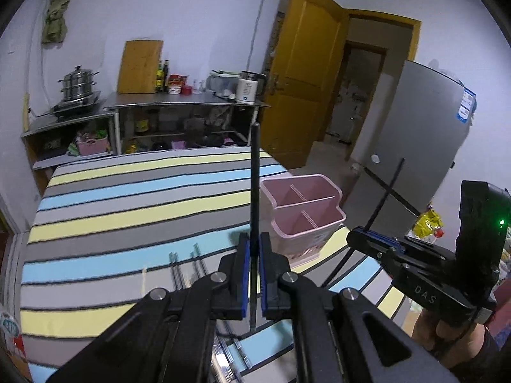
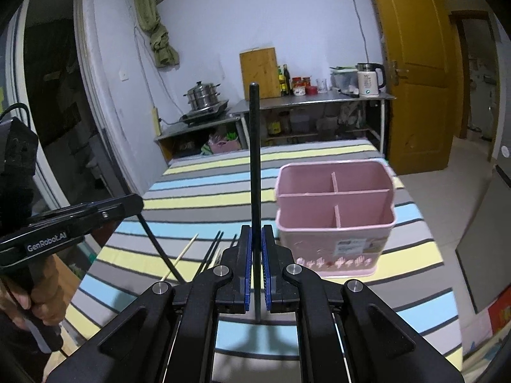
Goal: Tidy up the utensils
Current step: 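Lift both held black chopsticks and carry them over the pink basket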
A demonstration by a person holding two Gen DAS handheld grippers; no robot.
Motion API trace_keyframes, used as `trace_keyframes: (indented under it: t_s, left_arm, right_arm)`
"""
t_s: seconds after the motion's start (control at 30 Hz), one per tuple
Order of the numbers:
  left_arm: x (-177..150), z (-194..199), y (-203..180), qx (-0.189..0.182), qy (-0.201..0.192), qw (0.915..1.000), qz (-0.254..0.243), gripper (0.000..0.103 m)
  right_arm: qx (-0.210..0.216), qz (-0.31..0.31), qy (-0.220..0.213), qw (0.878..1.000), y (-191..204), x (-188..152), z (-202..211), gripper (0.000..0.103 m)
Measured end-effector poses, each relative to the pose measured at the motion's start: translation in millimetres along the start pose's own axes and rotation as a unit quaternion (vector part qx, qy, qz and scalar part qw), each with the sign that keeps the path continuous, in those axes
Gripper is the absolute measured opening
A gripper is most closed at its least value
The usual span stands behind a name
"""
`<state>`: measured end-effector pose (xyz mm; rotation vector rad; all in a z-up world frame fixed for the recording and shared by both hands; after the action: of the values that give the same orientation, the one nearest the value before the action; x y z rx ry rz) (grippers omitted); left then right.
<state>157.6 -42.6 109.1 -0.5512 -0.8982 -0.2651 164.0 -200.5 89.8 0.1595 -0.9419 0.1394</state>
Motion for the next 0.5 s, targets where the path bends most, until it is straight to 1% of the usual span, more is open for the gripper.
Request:
trace_keyframes:
  t_s: [0.13, 0.23, 0.37, 0.5]
  left_arm:
    - [17, -18, -11, -0.017, 0.004, 0.9998, -0.007, 0.006]
    - [33, -26, -17, -0.029, -0.001, 0.9996, -0.007, 0.006]
    - [58, -28, -23, -0.043, -0.021, 0.9988, -0.005, 0.006]
    - [82, -30, -25, -0.05, -0.044, 0.9978, -0.002, 0.006]
  right_arm:
    - [-0.006, -0.013, -0.011, 1.0, -16, 14, 4, 0.006]
    - [-0.013, -0.017, -0.023, 1.0, -25, 29, 6, 0.006]
    - [-0.021, -0.023, -0.045, 0.999, -34, 51, 11, 0.006]
    - [-0.026, -0.033, -0.069, 0.997, -44, 75, 14, 0.006]
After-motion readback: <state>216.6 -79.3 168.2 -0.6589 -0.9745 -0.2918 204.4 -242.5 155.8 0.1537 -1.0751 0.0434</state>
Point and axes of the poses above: each gripper's, at about its wrist camera, not at the fingertips, and z roughly against the way its jaws point, y to its left, x to its top, the point moved 3 cm from there along -z, roughly the way its jaws point, and after that the axes turned 13 degrees about -x, right-handed, at the moved point
